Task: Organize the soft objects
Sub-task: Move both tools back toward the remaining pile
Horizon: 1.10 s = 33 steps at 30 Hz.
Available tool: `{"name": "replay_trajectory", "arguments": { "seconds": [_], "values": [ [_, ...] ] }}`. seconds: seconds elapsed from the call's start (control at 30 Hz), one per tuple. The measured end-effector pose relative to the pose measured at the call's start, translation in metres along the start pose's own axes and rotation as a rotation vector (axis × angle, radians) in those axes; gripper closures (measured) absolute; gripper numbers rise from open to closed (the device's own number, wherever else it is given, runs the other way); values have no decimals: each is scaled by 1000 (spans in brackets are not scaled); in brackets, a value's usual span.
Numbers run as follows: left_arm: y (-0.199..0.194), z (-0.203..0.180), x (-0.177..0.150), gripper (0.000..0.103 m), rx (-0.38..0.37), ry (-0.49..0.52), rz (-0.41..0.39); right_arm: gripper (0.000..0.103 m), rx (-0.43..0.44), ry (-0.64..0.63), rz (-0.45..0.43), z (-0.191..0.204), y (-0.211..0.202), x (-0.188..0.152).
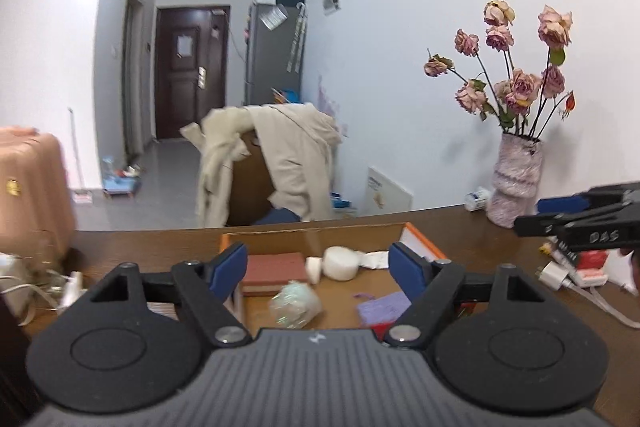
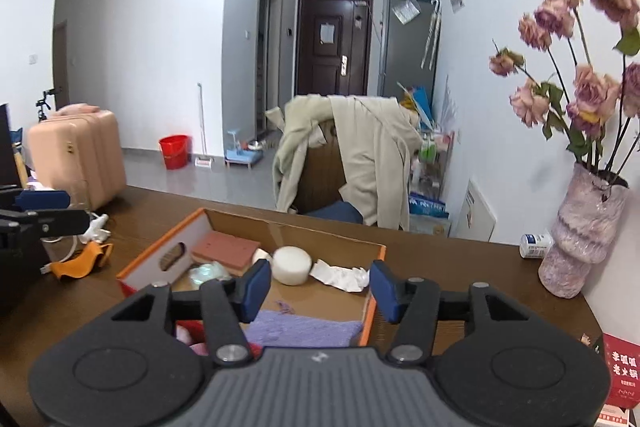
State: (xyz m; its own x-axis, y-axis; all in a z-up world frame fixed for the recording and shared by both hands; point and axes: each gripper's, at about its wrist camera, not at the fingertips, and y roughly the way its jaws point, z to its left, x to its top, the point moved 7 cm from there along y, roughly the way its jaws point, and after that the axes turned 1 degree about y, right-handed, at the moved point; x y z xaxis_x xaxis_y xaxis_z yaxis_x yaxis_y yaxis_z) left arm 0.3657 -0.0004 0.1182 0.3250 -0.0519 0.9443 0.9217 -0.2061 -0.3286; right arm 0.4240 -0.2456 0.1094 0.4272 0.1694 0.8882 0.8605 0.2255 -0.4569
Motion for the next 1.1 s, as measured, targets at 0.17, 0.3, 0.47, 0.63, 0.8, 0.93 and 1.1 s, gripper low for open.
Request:
{"name": "replay_trajectory", "arguments": {
  "seconds": [0.17,0.3,0.47,0.63,0.8,0.93,1.1],
  "values": [
    [-38,-8,-27,13,34,50,-50,34,25,-8,-73,20,-36,-22],
    [-62,-14,-46,3,89,49,-102,33,14,13,-110,31,-61,-47],
    [-84,-26,-79,3,131,67,-124,24,-9,27,-170,45,-85,-81],
    [-99,-33,-109,2,105,41,-98,22,-24,17,-187,69,-102,-122],
    [-103,-47,-139,2,70,109,-59,16,16,3,-133,97,-103,-166],
    [-97,-42,-150,2,46,62,-21,16,21,31,-96,106,-103,-185],
    [-77,-40,-154,2,29,67,11,16,24,21,-63,111,-96,-191]
  ]
}}
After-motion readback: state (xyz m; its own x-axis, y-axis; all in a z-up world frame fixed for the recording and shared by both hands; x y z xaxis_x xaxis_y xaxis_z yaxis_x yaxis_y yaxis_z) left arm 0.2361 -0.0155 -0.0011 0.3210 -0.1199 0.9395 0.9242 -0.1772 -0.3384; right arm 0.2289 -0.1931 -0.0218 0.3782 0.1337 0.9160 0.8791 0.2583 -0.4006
